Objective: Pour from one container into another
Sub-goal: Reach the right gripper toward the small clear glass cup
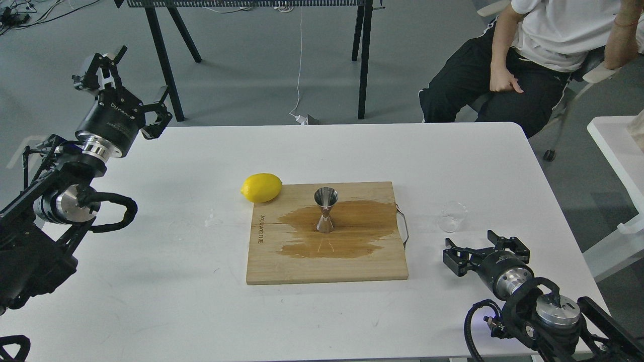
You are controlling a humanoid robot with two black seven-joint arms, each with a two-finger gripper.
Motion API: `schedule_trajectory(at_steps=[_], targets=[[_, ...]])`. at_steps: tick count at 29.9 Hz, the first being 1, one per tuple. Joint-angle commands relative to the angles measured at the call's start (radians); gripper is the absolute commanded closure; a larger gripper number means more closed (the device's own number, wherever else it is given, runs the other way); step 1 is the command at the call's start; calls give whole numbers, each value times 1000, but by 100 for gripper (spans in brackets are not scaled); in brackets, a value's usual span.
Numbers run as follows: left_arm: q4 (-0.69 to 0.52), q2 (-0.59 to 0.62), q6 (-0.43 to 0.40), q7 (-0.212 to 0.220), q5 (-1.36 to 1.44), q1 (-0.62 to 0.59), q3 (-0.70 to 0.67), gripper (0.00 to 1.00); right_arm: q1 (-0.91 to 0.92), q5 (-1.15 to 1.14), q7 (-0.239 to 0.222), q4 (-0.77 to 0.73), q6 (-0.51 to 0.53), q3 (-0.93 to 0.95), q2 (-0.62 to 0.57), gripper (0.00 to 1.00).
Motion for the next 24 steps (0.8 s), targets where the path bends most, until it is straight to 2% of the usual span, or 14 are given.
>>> schedule_trajectory(at_steps=[1, 12, 24], targets=[[-1, 0, -1, 2, 0, 0, 0, 0, 13, -1, 1, -5, -5, 1, 6, 1], [8, 0, -1, 0, -2, 2, -2, 0, 139, -3, -2, -159, 3, -11, 44, 1], [9, 1, -1, 2, -2, 0, -5, 0, 196, -14, -8, -248, 13, -14, 87, 3]])
